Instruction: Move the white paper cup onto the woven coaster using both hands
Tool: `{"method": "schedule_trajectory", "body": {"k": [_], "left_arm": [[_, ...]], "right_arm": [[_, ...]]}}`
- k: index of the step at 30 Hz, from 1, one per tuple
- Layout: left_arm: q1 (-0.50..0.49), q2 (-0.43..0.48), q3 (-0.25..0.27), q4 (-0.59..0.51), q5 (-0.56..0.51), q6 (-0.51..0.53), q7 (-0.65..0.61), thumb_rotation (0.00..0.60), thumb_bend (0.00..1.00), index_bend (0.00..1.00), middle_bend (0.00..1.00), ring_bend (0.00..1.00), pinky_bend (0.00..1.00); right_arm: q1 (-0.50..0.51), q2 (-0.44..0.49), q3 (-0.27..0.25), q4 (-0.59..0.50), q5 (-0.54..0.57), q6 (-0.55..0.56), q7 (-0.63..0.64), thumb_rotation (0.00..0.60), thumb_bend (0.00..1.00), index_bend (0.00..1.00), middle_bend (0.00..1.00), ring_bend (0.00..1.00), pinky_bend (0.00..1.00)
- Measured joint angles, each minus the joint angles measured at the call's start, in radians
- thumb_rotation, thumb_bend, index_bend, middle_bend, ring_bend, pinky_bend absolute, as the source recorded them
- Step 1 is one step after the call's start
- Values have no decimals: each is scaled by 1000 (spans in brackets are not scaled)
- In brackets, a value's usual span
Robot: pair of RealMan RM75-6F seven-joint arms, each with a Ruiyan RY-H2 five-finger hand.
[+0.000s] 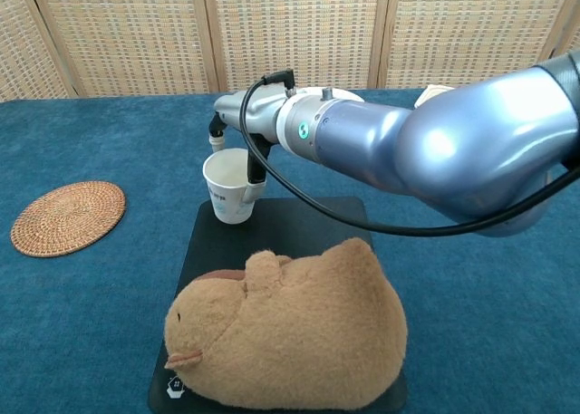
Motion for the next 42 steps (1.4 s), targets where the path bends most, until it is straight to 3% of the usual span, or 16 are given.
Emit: {"method": "schedule_trajectory", "body": {"k": [10,15,20,29,33,36,42], "left_arm": [[1,0,2,-5,1,3,8,600,162,0,0,0,0],[1,1,4,-8,3,5,11,600,163,0,0,0,0],[3,2,7,-12,9,9,13,600,162,0,0,0,0],[7,3,12,-18,22,21,21,600,161,0,0,0,0],[6,3,16,-23,30,20,24,600,163,0,0,0,0],[6,2,18,-29,32,19,32,600,162,0,0,0,0],[7,-3,19,-38,39,24,52,600,162,0,0,0,0]], "right_arm": [[-10,6,-23,-3,9,16,8,600,49,314,48,0,0],[-23,20,-37,-33,13,32,8,600,50,203,0,0,0],[-32,59,-51,-99,70,45,-31,600,50,84,0,0,0],[-81,185,-77,-279,103,153,-64,600,49,41,0,0,0],[-152,262,-105,-372,32,240,-29,600,51,40,0,0,0],[-230,325,-151,-444,-86,318,28,600,50,40,0,0,0],[-423,426,-289,-516,-367,495,169,600,50,37,0,0,0]]}}
